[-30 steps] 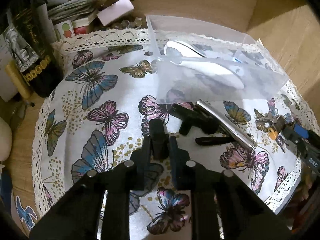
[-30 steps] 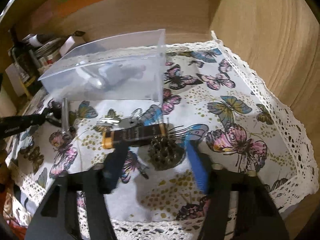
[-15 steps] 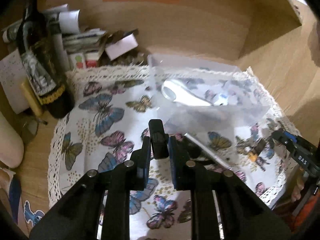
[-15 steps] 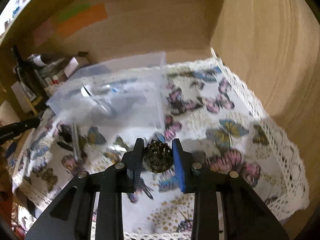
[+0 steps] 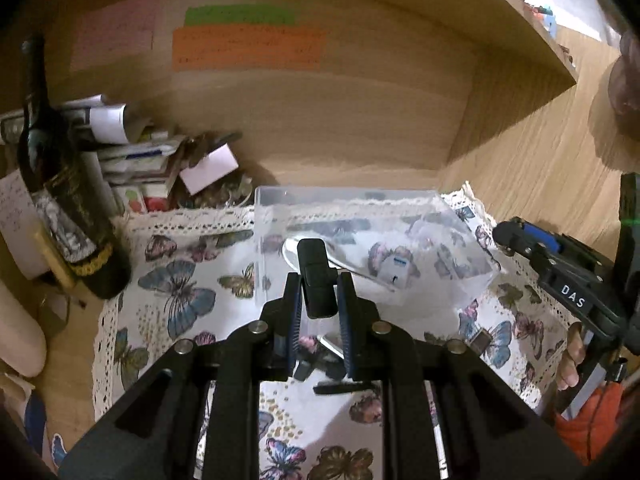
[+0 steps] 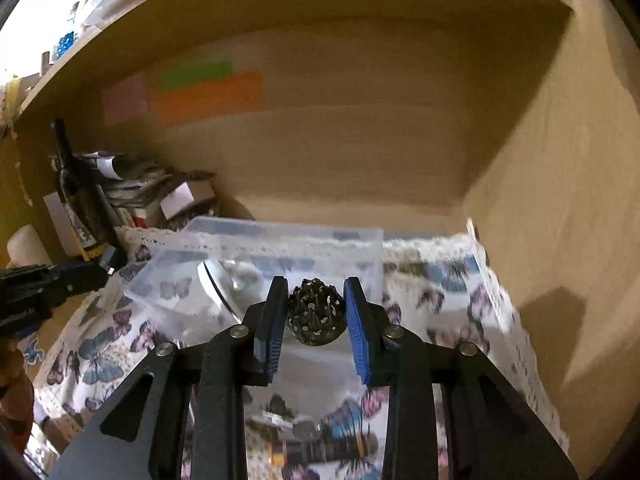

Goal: Organize rigid objects

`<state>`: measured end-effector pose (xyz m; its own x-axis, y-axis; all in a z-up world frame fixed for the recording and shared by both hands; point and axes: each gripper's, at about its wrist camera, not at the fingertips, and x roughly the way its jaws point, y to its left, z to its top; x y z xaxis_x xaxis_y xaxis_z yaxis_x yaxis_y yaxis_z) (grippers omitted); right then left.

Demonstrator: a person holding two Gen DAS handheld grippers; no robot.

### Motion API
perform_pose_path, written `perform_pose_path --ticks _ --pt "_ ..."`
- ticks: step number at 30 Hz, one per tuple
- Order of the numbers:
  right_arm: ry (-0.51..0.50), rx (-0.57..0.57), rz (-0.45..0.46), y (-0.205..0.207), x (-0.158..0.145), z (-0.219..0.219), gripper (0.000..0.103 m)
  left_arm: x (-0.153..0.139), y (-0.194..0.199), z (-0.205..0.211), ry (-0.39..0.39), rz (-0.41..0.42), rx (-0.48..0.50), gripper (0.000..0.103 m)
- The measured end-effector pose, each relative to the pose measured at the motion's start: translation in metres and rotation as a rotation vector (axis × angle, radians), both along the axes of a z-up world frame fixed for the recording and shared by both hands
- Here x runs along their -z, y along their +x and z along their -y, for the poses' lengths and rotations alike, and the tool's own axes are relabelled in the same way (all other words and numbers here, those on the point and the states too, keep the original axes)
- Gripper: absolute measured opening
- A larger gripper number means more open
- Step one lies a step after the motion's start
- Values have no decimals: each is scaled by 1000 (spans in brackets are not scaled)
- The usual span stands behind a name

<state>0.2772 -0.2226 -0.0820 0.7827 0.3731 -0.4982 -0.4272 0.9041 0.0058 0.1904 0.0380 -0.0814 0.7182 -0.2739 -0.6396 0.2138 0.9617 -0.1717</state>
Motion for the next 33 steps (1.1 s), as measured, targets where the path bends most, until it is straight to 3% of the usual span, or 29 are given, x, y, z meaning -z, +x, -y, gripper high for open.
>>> perform_pose_path --ticks 6,19,26,30,33 --pt "-25 -26 -29 16 4 -16 26 8 26 2 -11 -43 4 18" --pt "-102 -32 -193 55 53 -37 26 53 72 26 78 -166 30 18" --pt "-123 -16 -178 55 54 -41 28 57 73 31 91 -163 43 18" --pt "-96 -15 -166 53 47 -38 40 51 65 32 94 -138 50 30" --pt "-83 -12 -153 50 40 -36 42 43 58 32 88 -111 50 31"
